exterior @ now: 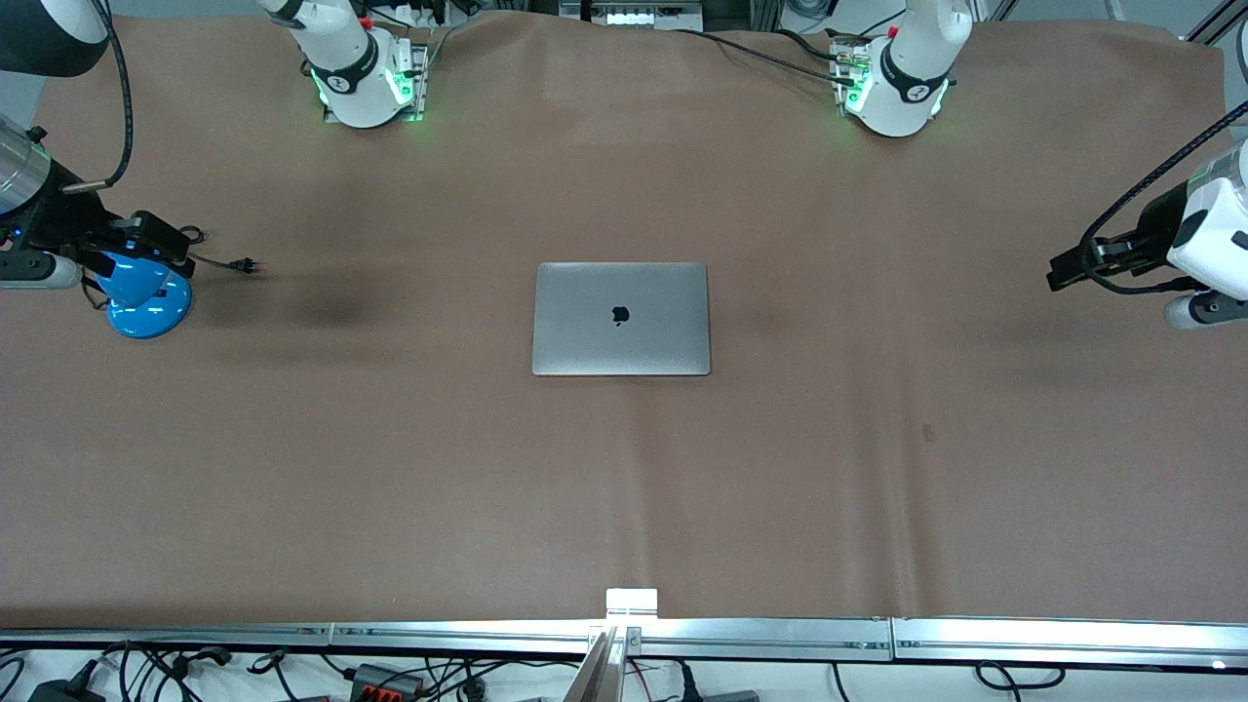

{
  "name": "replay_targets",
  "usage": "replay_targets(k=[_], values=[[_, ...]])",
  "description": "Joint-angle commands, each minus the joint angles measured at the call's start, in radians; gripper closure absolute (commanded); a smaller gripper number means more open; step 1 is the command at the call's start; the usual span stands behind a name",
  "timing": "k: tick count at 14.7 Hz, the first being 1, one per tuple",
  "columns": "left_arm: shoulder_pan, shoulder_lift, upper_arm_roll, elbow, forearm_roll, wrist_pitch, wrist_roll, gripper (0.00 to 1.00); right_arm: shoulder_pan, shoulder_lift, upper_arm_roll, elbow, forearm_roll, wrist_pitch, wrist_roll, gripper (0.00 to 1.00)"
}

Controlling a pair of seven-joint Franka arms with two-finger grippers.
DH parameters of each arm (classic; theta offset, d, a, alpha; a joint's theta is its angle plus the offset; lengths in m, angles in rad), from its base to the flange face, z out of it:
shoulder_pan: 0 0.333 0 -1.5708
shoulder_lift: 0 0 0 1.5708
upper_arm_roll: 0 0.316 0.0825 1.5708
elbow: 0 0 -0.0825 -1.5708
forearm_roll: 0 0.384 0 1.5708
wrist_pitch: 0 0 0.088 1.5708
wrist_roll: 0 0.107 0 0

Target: Close laptop with both arms from behind

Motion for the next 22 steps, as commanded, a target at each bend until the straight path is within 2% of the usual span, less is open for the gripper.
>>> replay_targets(k=[1,9,22], values=[[0.008,-0.023,-0.011,-0.02,0.024,0.004,0.017,0.0,-0.023,-0.02,0.021,-0.028,-0.016,0.02,-0.011,0.0],[0.008,-0.023,-0.009,-0.019,0.024,0.003,0.018,0.0,-0.024,-0.013,0.013,0.021,-0.011,-0.05,-0.056,0.0],[0.01,-0.023,-0.009,-0.019,0.024,0.003,0.018,0.0,-0.054,-0.019,0.022,0.016,-0.002,-0.092,-0.045,0.0]])
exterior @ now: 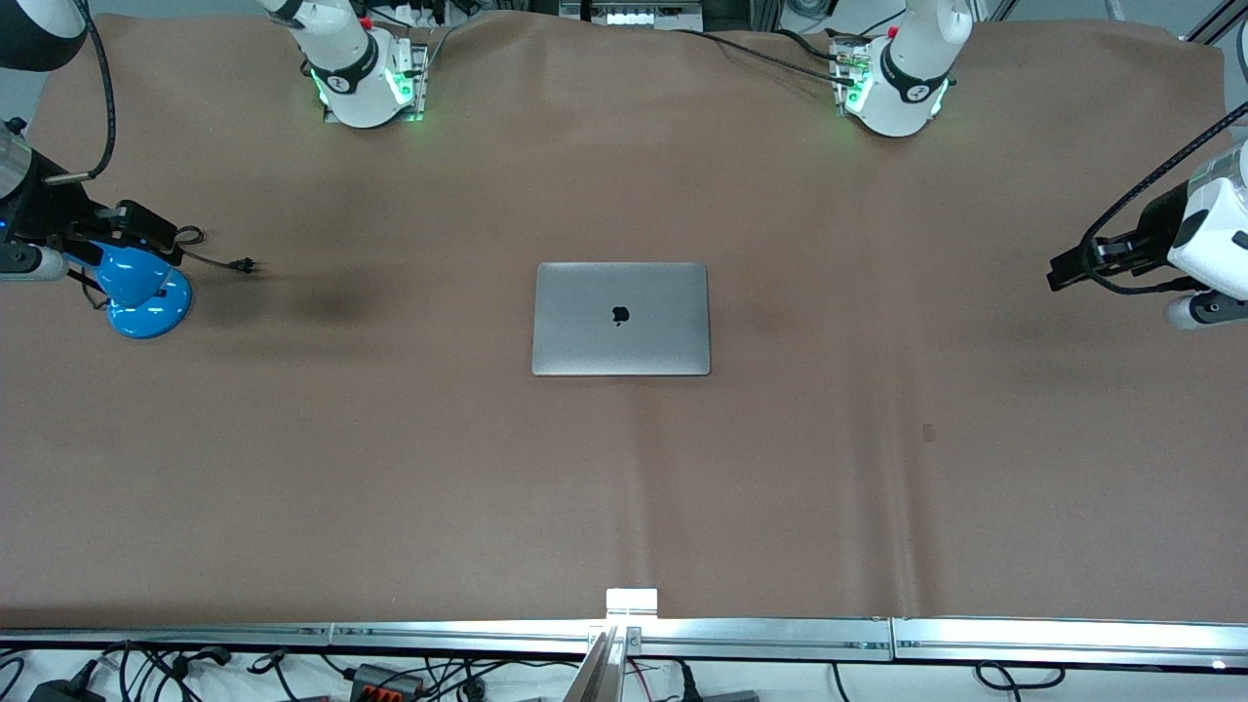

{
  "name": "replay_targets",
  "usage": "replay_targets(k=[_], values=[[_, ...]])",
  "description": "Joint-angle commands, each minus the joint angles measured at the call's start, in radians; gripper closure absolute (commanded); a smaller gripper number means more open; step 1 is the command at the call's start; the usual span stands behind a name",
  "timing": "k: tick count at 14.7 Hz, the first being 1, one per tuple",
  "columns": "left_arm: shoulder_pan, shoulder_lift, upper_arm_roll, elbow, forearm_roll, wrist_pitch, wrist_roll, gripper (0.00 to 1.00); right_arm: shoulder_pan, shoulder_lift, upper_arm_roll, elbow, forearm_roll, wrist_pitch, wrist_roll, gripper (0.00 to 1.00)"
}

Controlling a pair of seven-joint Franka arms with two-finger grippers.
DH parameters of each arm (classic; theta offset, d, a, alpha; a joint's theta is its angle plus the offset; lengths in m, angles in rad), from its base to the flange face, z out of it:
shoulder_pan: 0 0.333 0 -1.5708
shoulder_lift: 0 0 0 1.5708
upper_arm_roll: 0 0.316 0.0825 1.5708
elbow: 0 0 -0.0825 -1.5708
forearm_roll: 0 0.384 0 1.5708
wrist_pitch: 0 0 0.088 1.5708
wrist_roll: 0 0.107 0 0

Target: Close laptop with both arms from behind

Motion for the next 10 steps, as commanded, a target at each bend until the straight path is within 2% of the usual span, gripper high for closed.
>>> replay_targets(k=[1,10], values=[[0.009,-0.023,-0.009,-0.019,0.024,0.003,0.018,0.0,-0.024,-0.019,0.022,-0.003,-0.002,-0.022,-0.009,0.0],[0.009,-0.023,-0.009,-0.019,0.024,0.003,0.018,0.0,-0.021,-0.019,0.022,-0.003,-0.003,-0.03,-0.011,0.0]])
